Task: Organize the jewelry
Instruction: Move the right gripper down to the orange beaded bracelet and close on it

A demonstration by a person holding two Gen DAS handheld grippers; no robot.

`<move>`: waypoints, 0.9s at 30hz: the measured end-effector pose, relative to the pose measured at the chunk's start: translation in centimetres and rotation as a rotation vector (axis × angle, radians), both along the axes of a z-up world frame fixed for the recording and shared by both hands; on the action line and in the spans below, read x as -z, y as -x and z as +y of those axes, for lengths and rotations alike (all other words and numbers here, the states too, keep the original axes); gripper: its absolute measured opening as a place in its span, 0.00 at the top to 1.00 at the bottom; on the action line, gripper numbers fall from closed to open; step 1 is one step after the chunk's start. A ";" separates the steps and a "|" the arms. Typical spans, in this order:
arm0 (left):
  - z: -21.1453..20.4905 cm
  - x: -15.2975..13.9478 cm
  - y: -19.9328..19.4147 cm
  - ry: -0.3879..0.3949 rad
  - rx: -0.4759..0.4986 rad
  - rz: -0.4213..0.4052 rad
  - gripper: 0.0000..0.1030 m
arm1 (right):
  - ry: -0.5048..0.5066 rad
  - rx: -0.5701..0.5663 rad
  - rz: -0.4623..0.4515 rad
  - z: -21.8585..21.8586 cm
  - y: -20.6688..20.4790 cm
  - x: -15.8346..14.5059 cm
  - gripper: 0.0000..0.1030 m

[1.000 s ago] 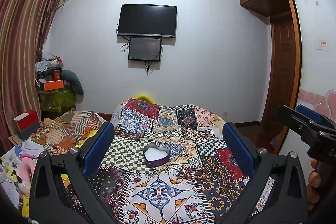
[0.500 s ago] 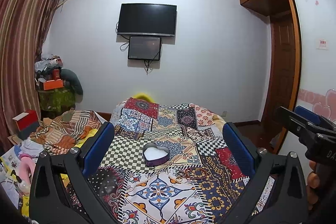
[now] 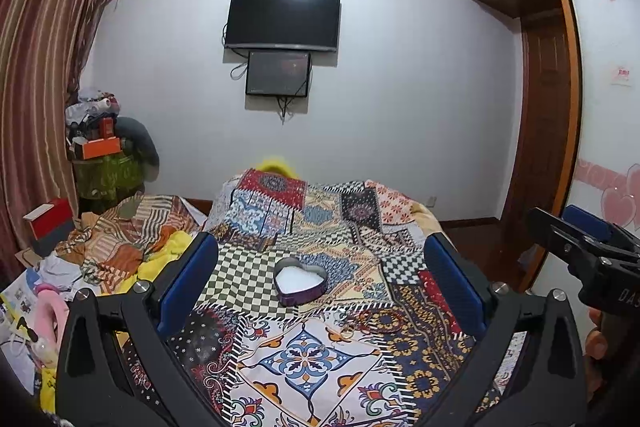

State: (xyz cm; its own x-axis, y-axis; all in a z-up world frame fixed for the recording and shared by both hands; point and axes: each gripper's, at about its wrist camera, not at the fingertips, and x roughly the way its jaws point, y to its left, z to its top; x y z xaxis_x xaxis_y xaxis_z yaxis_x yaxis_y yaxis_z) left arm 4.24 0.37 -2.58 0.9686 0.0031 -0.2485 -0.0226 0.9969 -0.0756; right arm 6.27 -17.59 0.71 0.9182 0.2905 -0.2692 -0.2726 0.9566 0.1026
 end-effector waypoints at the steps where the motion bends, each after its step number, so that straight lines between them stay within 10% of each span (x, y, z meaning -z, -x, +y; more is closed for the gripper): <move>1: 0.1 0.3 -0.3 0.002 0.000 0.011 0.00 | 0.003 0.003 0.009 0.0 -0.3 0.3 0.00; 17: 2.0 6.8 -7.9 0.021 -0.015 0.246 0.01 | 0.070 0.051 0.229 -1.0 -7.0 6.3 0.00; 27: 3.7 12.6 -12.2 0.079 0.003 0.463 0.32 | 0.125 0.004 0.368 -0.5 -10.4 10.7 0.00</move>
State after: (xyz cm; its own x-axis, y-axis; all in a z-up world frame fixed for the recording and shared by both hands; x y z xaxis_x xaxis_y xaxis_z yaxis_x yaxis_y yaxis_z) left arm 16.42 4.06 -15.14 0.7554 -0.0357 -0.6543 -0.0693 0.9886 -0.1340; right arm 16.63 -18.12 -9.98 0.7545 0.2314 -0.6141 -0.2359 0.9689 0.0752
